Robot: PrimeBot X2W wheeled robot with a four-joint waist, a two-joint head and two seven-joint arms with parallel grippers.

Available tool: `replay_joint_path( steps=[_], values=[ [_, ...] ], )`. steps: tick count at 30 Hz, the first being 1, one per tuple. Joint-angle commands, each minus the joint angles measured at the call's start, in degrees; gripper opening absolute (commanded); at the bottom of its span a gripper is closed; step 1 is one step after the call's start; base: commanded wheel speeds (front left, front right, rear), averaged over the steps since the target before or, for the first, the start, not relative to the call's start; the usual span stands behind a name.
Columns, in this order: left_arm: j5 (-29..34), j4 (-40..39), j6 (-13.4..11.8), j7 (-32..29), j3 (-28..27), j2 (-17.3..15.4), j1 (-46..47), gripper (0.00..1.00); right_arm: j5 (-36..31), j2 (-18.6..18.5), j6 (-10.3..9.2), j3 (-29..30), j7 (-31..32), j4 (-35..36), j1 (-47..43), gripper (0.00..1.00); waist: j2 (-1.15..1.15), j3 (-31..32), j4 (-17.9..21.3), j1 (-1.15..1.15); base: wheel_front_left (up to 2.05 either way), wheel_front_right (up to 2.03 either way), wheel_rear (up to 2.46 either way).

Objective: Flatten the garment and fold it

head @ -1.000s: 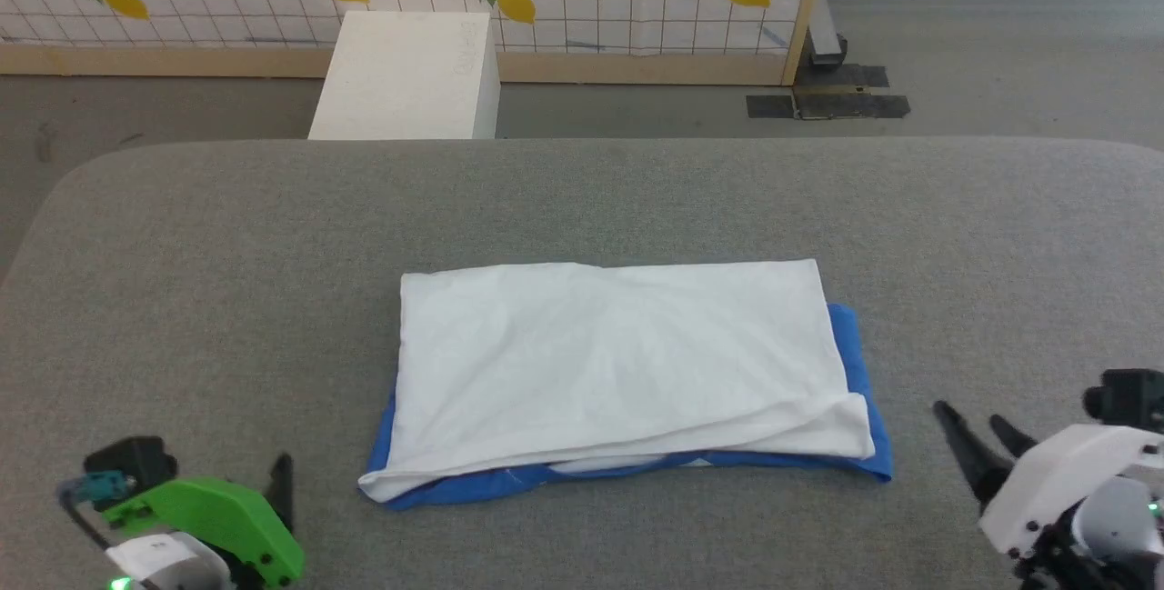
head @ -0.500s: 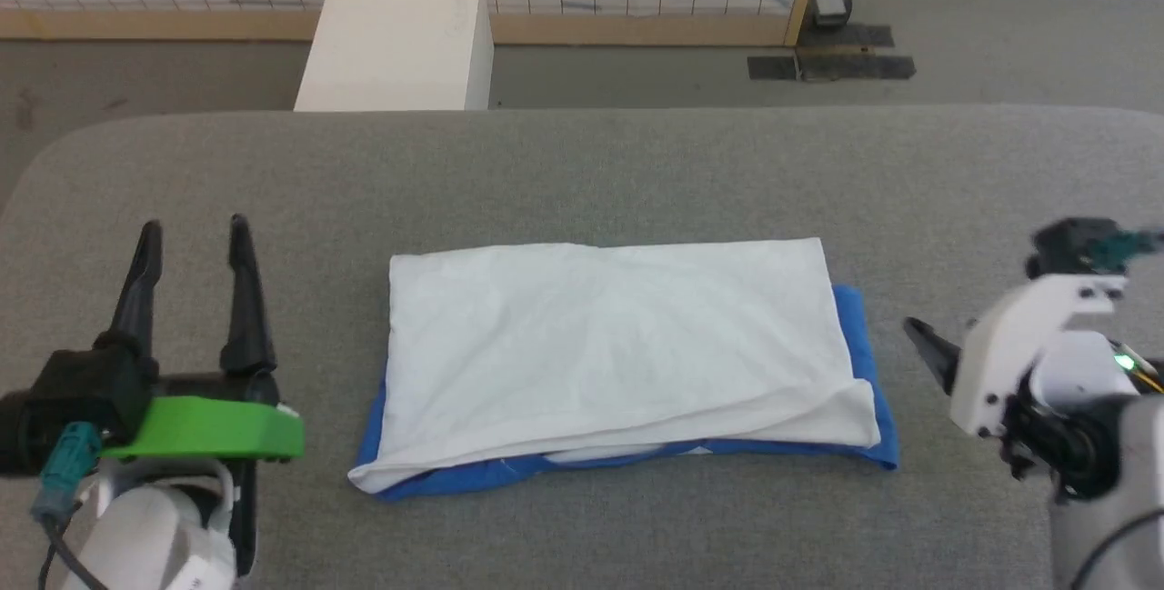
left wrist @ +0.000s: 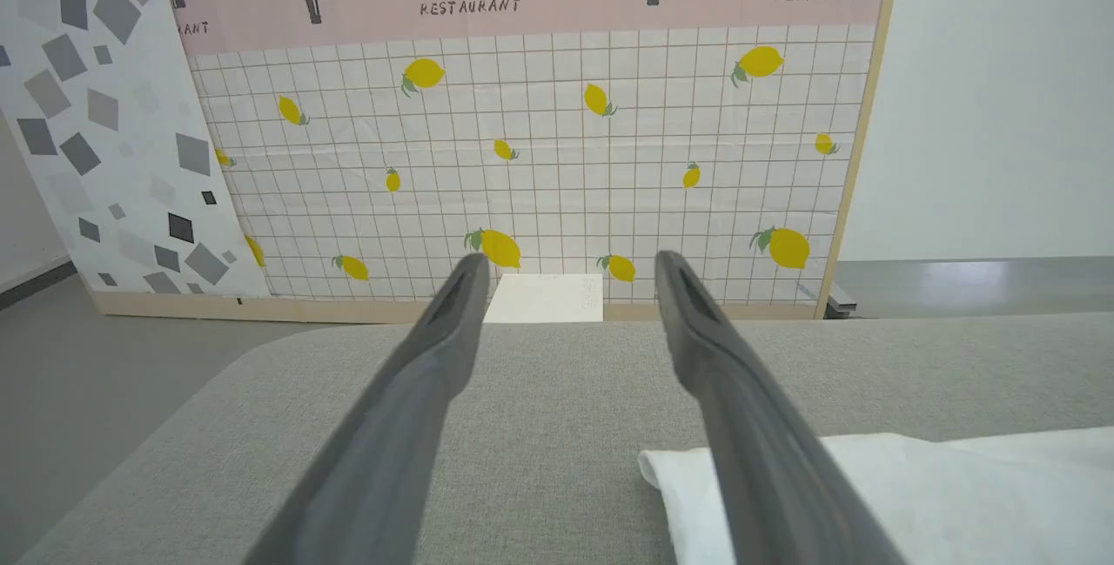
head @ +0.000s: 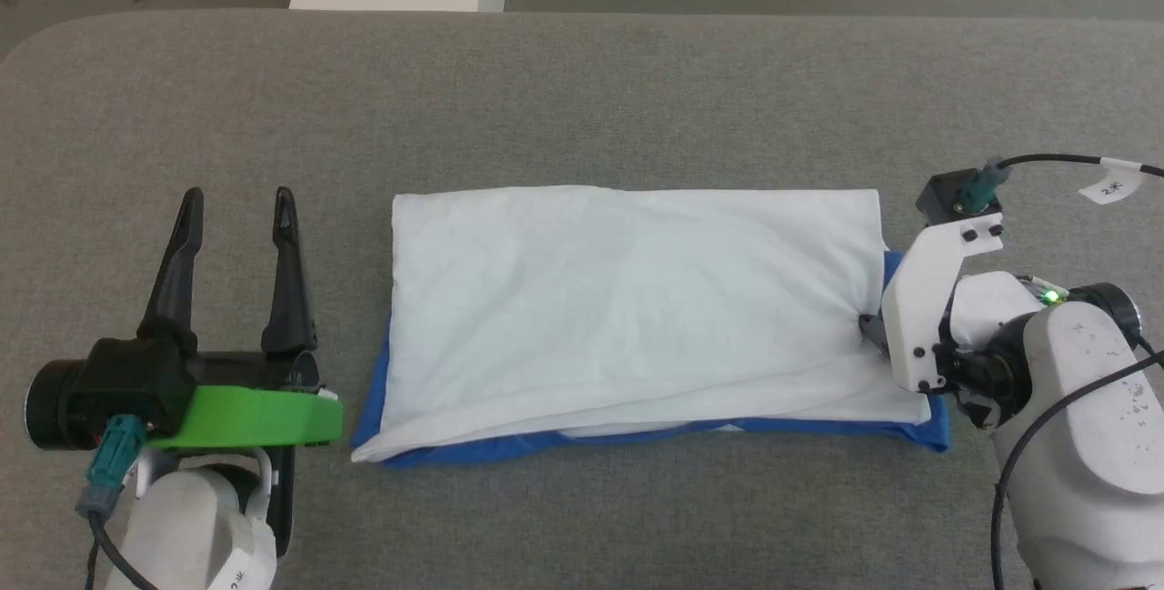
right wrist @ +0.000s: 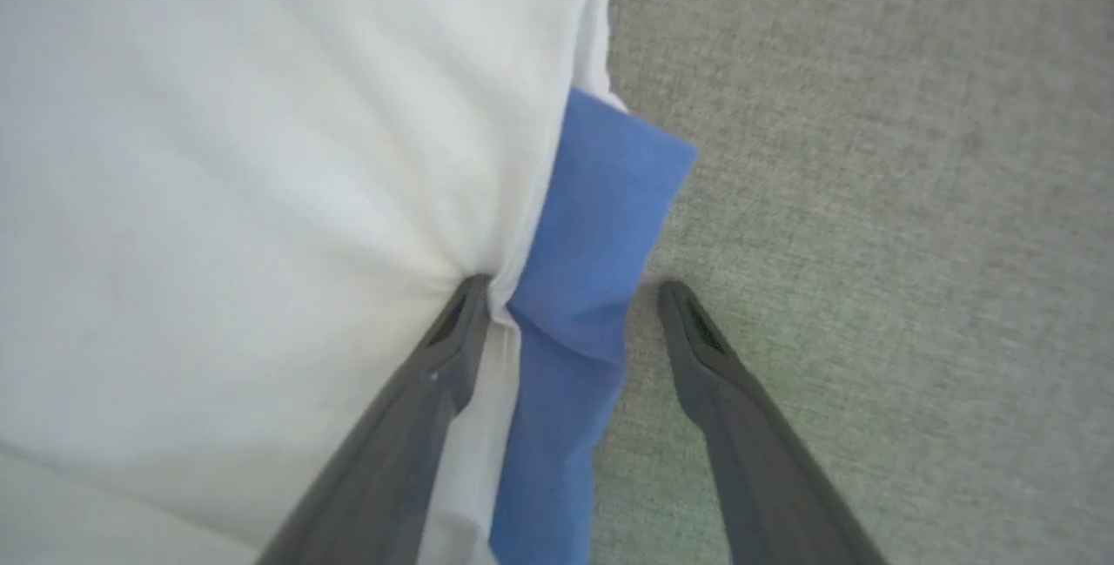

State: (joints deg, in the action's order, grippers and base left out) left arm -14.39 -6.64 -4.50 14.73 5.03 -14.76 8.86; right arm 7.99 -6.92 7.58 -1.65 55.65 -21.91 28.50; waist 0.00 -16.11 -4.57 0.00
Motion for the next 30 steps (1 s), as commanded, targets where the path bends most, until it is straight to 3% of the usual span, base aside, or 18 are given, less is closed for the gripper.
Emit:
replay_joint_path(
  steps=[1, 2, 13, 18, 22, 30],
  values=[
    [1.06, 0.29, 0.65, 0.26, -0.72, 0.63, 0.63, 1.00, 0.87, 0.64, -0.09, -0.47, 0.48, -3.09, -2.06, 0.25, 0.00, -0.04, -0.27, 0.00, 0.00, 0.00, 0.00],
    [1.25, 0.42, 0.98, 0.26, -1.07, 0.99, 0.56, 1.00, 1.24, 0.45, -0.09, 0.04, -0.41, -2.99, -2.01, 0.00, 0.00, 0.10, -0.26, 0.00, 0.00, 0.00, 0.00],
    [3.25, 1.30, 4.41, 0.27, -4.97, 5.04, -0.58, 1.00, -0.97, -8.77, -0.09, 12.43, -2.68, 0.42, -4.44, 0.00, 0.00, 2.81, -0.21, 0.00, 0.00, 0.00, 0.00],
    [4.33, 2.04, 5.50, 0.27, -5.99, 6.38, -1.80, 1.00, -3.17, -10.58, -0.09, 15.69, -1.85, 2.91, -6.27, 0.00, 0.00, 4.84, -0.05, 0.00, 0.00, 0.00, 0.00],
    [5.08, 2.41, 6.08, 0.27, -6.90, 7.06, -3.08, 1.00, -1.83, -10.95, -0.09, 13.50, -0.49, 7.71, -6.71, 0.00, 0.00, 6.68, 0.47, 0.00, 0.00, 0.00, 0.00],
    [6.18, 2.19, 6.84, 0.27, -8.01, 8.26, -4.65, 1.00, 6.29, -12.96, -0.09, 3.49, 4.78, 22.18, -7.52, 0.00, 0.00, 9.49, 0.81, 0.00, 0.00, 0.00, 0.00]
  ],
)
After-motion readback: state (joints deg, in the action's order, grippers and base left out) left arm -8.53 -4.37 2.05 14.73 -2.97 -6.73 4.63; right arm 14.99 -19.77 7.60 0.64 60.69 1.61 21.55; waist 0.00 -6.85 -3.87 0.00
